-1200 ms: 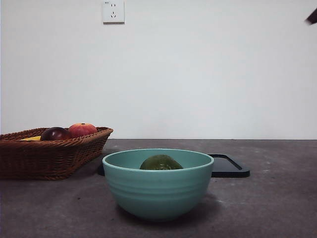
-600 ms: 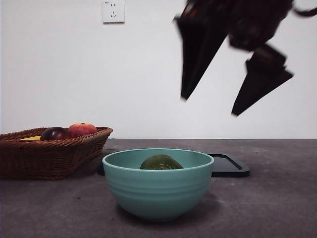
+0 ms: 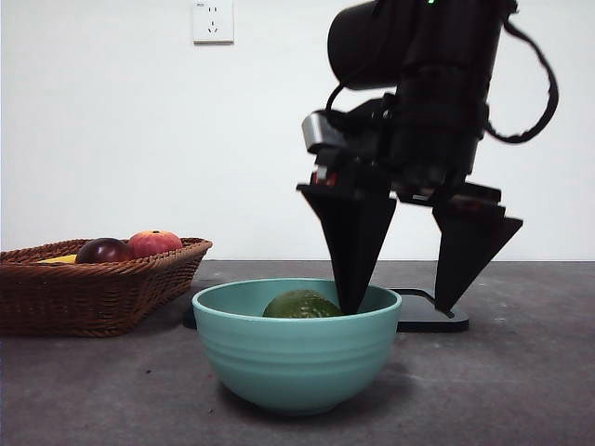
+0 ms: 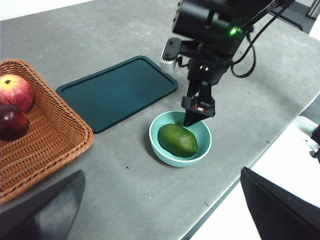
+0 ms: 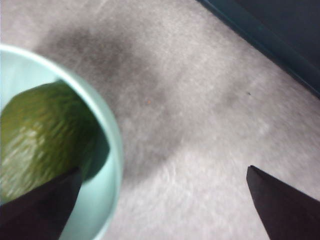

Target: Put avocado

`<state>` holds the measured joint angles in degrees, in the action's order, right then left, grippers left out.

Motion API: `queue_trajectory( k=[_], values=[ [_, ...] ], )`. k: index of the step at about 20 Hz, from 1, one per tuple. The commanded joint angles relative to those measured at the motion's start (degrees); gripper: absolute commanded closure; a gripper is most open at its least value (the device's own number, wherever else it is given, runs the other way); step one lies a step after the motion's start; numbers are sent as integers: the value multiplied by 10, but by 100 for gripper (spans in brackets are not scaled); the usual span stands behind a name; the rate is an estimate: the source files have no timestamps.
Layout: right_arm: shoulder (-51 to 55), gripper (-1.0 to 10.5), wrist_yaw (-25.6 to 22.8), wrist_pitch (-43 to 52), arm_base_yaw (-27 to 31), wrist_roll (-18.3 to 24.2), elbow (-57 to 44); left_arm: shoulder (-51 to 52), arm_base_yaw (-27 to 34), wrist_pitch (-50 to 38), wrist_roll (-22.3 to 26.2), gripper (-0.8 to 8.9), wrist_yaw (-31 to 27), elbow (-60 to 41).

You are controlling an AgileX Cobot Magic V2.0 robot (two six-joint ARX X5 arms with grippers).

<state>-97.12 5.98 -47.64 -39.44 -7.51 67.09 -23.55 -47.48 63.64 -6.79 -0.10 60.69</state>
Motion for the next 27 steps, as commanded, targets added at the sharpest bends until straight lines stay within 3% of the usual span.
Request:
queue_trajectory(
  k=[1,6,10,15,23,27],
  values=[
    [-27,451,1,12,-7,5,12,-2,-4,-6,-1,314,-2,8],
    [-29,927,27,42,-14,0,12,-2,-4,-7,-1,314,-2,8],
    [-29,940,29,56,-18,-3,14,-1,-4,-7,-1,314,-2,8],
    [-31,940,0,18,10,-46,84,-1,-4,-21,-1,314,-2,8],
    [-165,940,3,-89,93,-63,355,-2,-4,-34,-1,314,-2,8],
    [-258,940,50,-101,136,-83,434,-2,-4,-33,-1,314,-2,8]
  ],
)
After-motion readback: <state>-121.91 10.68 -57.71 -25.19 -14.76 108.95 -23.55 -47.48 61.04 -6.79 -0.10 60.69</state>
